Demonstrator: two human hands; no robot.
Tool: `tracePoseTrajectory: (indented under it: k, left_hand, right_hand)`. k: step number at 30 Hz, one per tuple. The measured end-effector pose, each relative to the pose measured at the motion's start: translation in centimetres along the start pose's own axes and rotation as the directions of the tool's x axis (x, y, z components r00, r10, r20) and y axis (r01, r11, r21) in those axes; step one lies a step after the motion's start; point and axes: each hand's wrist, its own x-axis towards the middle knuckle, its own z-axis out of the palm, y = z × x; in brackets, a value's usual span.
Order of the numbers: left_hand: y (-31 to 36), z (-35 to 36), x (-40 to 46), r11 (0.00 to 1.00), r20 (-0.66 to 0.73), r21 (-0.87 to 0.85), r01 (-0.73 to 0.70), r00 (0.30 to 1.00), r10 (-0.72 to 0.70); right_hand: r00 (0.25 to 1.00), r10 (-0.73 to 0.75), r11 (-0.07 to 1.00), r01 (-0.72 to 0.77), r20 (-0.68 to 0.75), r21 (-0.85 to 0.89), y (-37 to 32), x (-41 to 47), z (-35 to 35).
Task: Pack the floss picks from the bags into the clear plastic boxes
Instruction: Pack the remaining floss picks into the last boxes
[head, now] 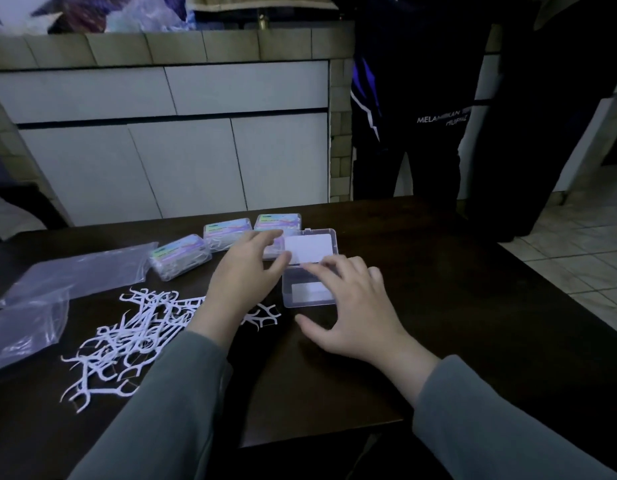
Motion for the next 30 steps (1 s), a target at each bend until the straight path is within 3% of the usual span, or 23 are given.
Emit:
tracePoseTrajectory:
  k: [4,9,14,17,24,30]
  left_hand:
    - [-1.0,-2.6,-2.3,0.999,-0.032,-0.039,0.006,0.999,-0.007]
    - [-5.6,-8.0,-6.2,0.994,0.139,0.013,0.113,0.984,-0.113]
    - [-11.0,-13.3,-9.7,0.931,0.409,0.224,0.288,0.839,-0.358]
    - [-12.5,-14.4,-11.0,0.89,0.455,0.338,0.305,0.775,-0.438]
    - [-14.4,-13.4,-11.5,0.873,0.357,0.276,0.402,0.801,-0.481]
    - [-14.7,-11.9,-11.1,0.937,0.273,0.203,0.286,0.902,-0.334]
  right_hand:
    - [0.991,-0.129,0.99,0.13,-0.027,0.058,-4.2,-0.1,1.2]
    - [0.979,-0.184,0.983,0.182,0.085,0.035,-9.1,2.0,3.3]
    - [0.926,-0.299,0.954,0.286,0.232,0.087,-12.4,4.9,4.6]
    - [0.877,-0.357,0.934,0.343,0.32,0.1,-13.6,6.7,5.7]
    - [0.861,-0.24,0.971,0.217,0.448,0.102,-16.1,11.3,8.7]
    - [0.875,-0.252,0.967,0.248,0.415,0.063,-16.1,11.9,9.7]
